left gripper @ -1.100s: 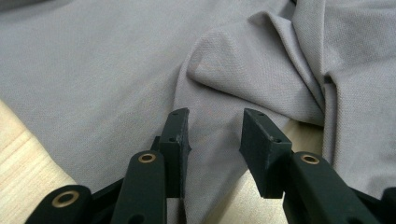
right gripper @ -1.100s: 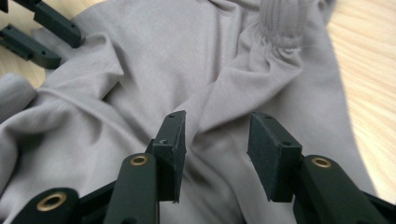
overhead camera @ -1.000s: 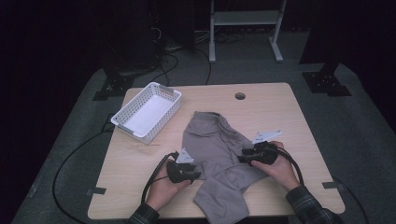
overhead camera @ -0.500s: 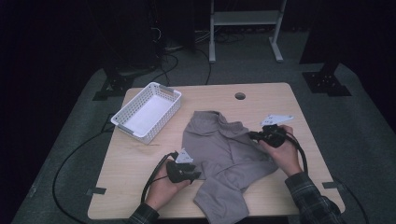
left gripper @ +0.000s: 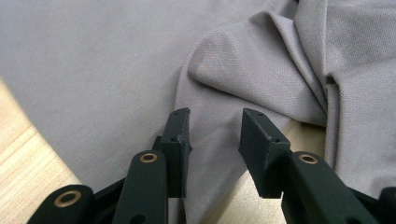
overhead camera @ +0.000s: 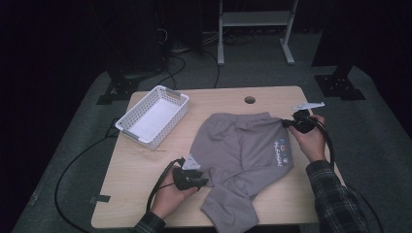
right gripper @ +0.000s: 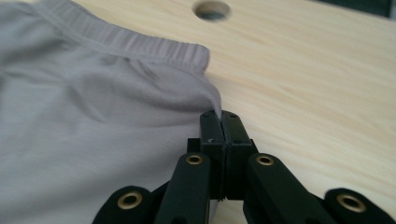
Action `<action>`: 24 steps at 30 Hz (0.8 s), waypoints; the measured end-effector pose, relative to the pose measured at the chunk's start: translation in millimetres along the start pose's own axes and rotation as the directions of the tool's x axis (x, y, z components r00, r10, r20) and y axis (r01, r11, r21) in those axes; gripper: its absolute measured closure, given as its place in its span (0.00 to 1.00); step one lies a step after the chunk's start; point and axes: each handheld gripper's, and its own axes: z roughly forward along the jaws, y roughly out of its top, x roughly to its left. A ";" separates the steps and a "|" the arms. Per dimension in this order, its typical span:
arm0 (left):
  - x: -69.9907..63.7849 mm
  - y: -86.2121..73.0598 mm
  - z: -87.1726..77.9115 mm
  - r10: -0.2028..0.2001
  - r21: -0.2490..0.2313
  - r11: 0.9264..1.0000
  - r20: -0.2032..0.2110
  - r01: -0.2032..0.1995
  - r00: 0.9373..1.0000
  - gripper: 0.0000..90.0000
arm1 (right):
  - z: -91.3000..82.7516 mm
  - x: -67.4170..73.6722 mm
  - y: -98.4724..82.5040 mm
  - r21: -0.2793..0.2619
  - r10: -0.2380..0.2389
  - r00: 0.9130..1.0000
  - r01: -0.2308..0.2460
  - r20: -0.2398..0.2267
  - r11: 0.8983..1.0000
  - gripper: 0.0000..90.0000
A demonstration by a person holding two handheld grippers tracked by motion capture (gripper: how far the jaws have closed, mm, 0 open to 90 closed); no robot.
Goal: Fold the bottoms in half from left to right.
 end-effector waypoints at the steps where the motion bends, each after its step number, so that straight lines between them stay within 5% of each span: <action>1: 0.0 0.0 0.0 0.000 0.000 1.000 0.000 0.000 1.000 0.69 | 2.1 -3.4 -2.1 0.011 0.006 1.000 -0.006 0.009 1.000 0.98; 3: 0.0 -0.1 0.0 -0.001 -0.001 1.000 0.000 0.001 1.000 0.69 | 4.7 -7.2 -6.1 0.028 0.009 1.000 -0.010 0.027 1.000 0.95; 5: 0.1 -0.1 -0.2 -0.004 0.000 1.000 0.000 0.004 1.000 0.69 | 3.7 -5.9 -9.0 0.017 0.014 1.000 -0.014 0.018 1.000 0.82; 10: -0.1 0.0 -0.2 -0.008 0.001 1.000 -0.001 0.008 1.000 0.69 | -11.5 22.4 -12.4 -0.032 -0.056 0.996 0.054 -0.066 0.998 0.66; 16: -0.4 0.0 -0.1 -0.008 -0.001 1.000 -0.005 0.008 1.000 0.69 | -30.2 69.0 -26.4 -0.063 -0.153 0.969 0.144 -0.194 0.988 0.63; 21: -0.6 0.1 0.0 -0.008 -0.002 1.000 -0.006 0.008 1.000 0.69 | -38.7 106.7 -38.6 -0.077 -0.232 0.914 0.219 -0.333 0.973 0.63; 24: -0.7 0.4 0.1 -0.005 0.001 1.000 -0.008 0.005 1.000 0.69 | -39.3 131.0 -45.0 -0.091 -0.284 0.865 0.272 -0.413 0.958 0.62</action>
